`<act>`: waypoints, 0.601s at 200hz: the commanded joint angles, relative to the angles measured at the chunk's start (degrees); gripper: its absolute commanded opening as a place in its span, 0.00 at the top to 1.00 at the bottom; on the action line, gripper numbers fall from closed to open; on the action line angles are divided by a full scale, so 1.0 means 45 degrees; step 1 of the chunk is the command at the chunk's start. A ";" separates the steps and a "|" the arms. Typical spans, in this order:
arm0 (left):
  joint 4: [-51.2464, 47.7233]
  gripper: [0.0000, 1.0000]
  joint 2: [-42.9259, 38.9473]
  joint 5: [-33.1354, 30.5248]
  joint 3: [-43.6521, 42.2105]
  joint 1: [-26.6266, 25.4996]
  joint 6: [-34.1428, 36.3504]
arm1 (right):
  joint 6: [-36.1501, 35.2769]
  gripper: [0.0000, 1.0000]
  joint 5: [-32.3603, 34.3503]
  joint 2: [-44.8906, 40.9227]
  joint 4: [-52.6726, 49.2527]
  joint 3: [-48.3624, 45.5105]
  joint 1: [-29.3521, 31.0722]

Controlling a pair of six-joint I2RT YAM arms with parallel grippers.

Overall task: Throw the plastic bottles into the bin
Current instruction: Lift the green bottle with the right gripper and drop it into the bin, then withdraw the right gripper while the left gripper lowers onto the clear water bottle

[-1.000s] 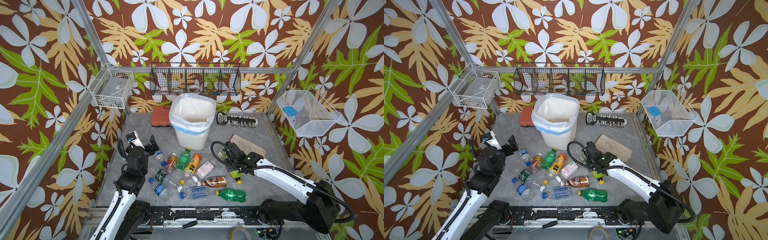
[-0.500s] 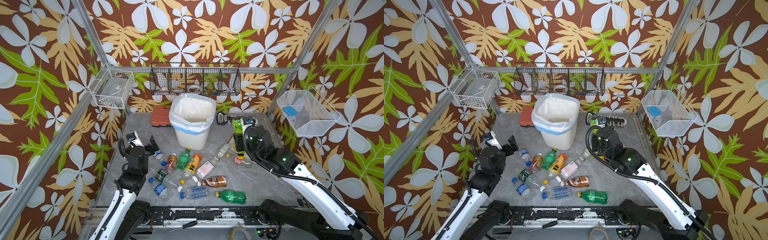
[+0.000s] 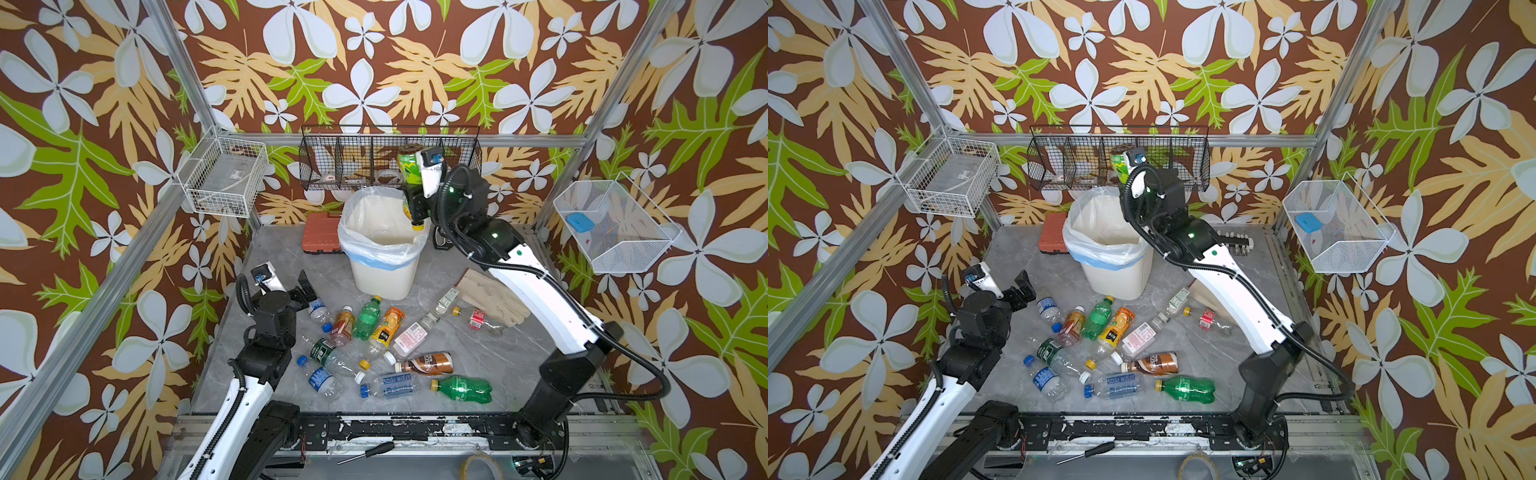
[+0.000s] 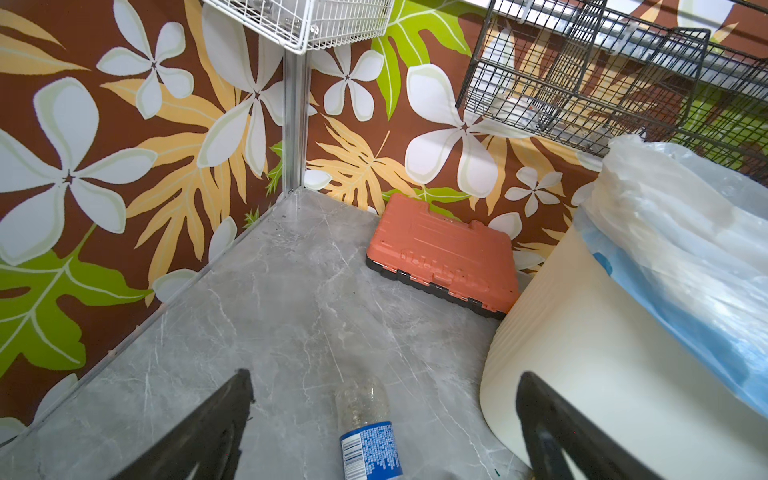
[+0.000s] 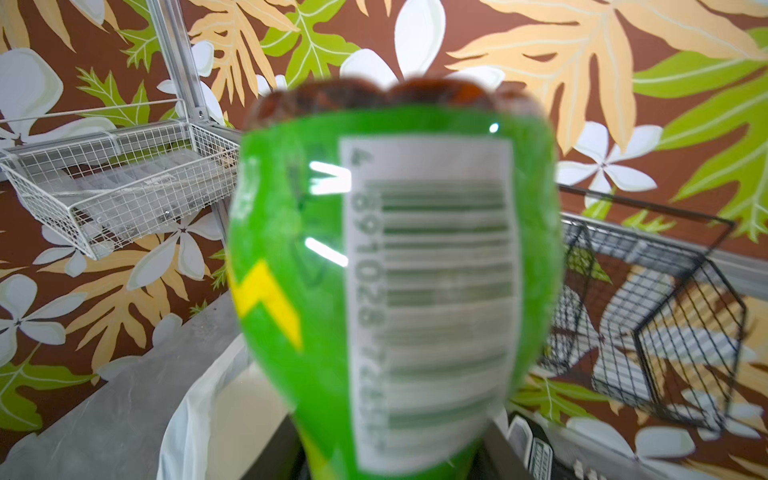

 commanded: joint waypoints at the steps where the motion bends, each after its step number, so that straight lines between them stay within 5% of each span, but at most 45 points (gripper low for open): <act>1: 0.0087 0.00 0.0036 0.0124 0.0119 0.0096 -0.0041 | -0.0760 0.57 -0.0836 0.1560 -0.0078 0.1552 0.0026; 34: 0.0063 0.00 0.0187 0.0020 0.0089 0.0212 -0.0097 | -0.0811 0.57 -0.1019 0.3268 -0.1007 0.2783 0.0020; 120: -0.0102 0.00 0.0389 0.0209 0.0206 0.0437 -0.0186 | -0.0895 0.52 -0.0842 0.2815 -0.0536 0.0724 0.0027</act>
